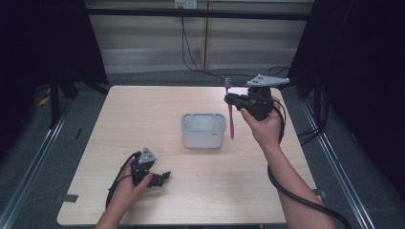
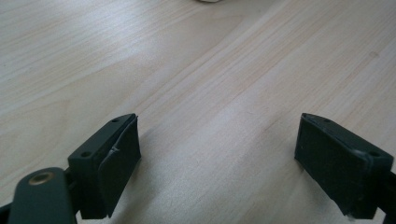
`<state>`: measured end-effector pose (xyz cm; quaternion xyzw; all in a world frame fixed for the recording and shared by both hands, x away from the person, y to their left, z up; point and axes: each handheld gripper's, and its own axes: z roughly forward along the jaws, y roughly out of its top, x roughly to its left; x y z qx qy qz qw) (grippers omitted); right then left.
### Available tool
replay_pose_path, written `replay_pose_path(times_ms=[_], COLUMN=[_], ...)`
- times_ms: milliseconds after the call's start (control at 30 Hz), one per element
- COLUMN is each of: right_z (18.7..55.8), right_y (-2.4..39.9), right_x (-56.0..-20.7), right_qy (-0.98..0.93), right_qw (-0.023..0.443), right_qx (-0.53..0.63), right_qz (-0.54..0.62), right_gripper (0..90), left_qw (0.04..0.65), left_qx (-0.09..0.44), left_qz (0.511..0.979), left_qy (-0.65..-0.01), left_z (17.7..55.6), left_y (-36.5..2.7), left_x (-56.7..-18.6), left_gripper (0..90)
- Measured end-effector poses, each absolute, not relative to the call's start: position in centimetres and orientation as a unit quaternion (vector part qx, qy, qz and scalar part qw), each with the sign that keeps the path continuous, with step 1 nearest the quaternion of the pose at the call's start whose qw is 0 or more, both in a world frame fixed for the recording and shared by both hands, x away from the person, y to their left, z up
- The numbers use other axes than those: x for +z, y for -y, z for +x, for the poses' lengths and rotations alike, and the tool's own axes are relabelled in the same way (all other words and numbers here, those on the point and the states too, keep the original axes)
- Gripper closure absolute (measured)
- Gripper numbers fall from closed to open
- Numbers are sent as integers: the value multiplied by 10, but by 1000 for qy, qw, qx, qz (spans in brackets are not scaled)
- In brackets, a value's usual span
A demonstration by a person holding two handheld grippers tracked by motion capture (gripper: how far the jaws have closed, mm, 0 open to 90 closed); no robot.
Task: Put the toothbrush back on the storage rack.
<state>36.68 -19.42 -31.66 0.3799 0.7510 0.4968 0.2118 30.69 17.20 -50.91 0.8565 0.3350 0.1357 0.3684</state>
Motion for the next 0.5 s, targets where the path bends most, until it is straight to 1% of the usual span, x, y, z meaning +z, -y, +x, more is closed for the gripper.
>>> replay_pose_path(times_ms=[500], right_z=[375], right_y=[188], right_x=[-308], right_qy=[-743], right_qw=[229], right_qx=[501], right_qz=[381], right_gripper=[836], left_qw=[372], left_qx=[135], left_qz=[854], left_qy=[-338], left_z=[307], left_y=[-171], left_x=[-510], left_gripper=[137])
